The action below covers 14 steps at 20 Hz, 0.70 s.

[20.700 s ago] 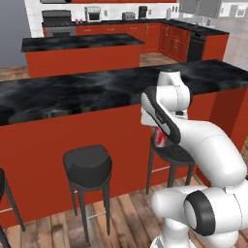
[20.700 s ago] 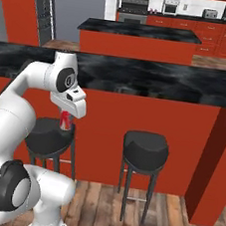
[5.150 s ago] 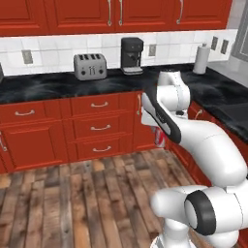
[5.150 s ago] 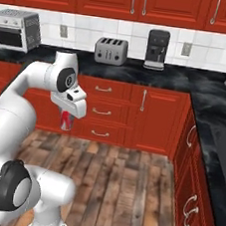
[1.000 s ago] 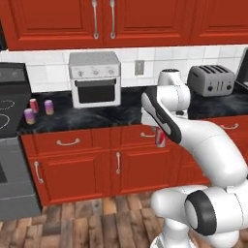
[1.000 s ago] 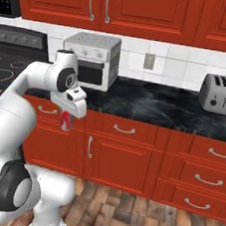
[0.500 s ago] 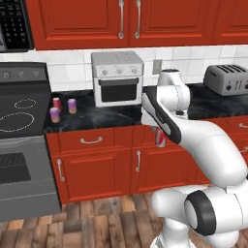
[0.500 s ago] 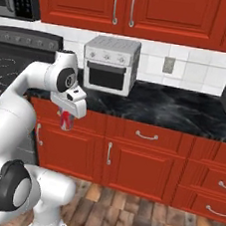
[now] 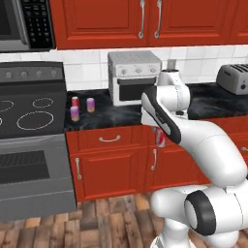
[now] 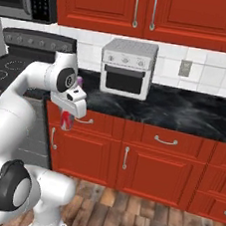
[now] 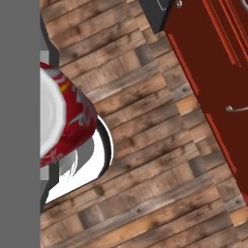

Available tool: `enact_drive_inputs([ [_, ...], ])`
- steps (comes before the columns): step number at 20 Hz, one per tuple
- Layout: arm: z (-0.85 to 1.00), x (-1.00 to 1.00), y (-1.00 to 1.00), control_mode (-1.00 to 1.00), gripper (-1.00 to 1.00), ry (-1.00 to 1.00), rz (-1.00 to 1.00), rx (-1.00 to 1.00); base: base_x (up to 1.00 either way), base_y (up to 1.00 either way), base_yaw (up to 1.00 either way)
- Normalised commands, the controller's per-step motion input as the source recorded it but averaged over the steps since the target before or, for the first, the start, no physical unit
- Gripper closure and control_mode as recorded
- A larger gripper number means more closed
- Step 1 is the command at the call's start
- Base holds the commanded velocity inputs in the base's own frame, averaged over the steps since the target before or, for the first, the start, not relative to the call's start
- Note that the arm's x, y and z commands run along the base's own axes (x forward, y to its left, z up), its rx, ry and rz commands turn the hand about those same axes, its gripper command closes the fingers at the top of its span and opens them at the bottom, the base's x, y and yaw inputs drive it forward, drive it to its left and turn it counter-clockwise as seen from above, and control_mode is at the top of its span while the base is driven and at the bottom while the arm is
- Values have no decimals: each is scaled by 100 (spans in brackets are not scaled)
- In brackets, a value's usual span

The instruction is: Four empty soda cans are scattered around the kitchen. Gather all the cans and cluster them next to the stove for recycling.

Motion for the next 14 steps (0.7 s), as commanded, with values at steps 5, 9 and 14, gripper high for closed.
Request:
enact_drive_inputs([
  [5, 0, 0, 0, 100, 100, 0, 0, 0, 29, 50, -1],
  [9, 0, 0, 0, 100, 100, 0, 0, 0, 37, 46, -2],
  [14, 0, 0, 0, 100, 100, 0, 0, 0, 46, 42, -5],
])
